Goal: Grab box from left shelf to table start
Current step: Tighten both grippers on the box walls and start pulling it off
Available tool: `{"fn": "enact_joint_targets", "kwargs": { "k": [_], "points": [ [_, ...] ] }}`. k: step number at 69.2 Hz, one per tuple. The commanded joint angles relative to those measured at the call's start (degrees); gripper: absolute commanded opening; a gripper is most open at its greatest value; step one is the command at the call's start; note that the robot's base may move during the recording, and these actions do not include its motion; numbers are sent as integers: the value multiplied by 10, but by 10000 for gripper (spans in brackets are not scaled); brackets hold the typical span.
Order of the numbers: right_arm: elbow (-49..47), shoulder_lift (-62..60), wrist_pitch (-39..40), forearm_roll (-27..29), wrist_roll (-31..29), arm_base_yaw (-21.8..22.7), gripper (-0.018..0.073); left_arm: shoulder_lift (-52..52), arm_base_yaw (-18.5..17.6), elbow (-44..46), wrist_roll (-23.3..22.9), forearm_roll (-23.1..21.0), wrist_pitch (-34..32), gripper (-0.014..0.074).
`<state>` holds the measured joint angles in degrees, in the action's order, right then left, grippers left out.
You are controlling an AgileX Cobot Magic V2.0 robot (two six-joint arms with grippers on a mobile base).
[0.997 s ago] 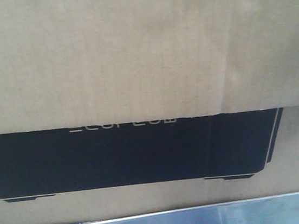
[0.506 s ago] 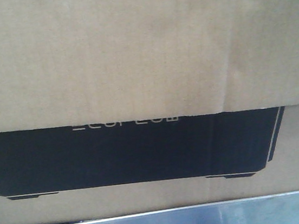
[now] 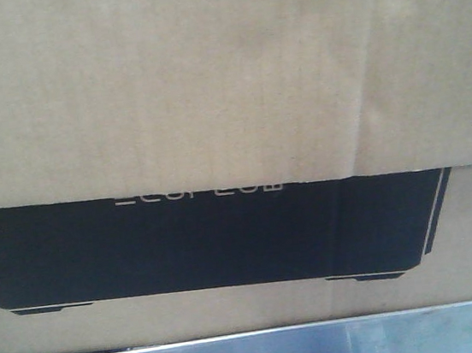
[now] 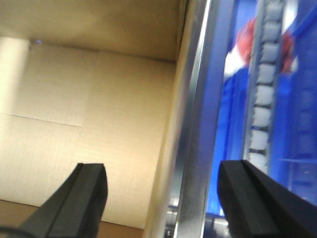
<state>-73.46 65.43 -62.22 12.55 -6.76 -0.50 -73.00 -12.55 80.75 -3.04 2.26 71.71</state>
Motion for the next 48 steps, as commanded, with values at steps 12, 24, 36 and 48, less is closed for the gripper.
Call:
{"fn": "enact_joint_targets", "kwargs": {
  "k": [12,24,36,48],
  "points": [
    [-40,45,-3,5,3,0,567,-3,-4,16,-7,-3,-10,380],
    [-40,73,-11,-4,3,0,567,-3,-4,16,-8,-8,-10,380],
    [-40,98,-12,-5,3,0,515,-3,-4,16,-9,-13,-10,380],
    [-40,117,-15,-5,3,0,293,-3,-4,16,-10,-15,-10,380]
  ]
}}
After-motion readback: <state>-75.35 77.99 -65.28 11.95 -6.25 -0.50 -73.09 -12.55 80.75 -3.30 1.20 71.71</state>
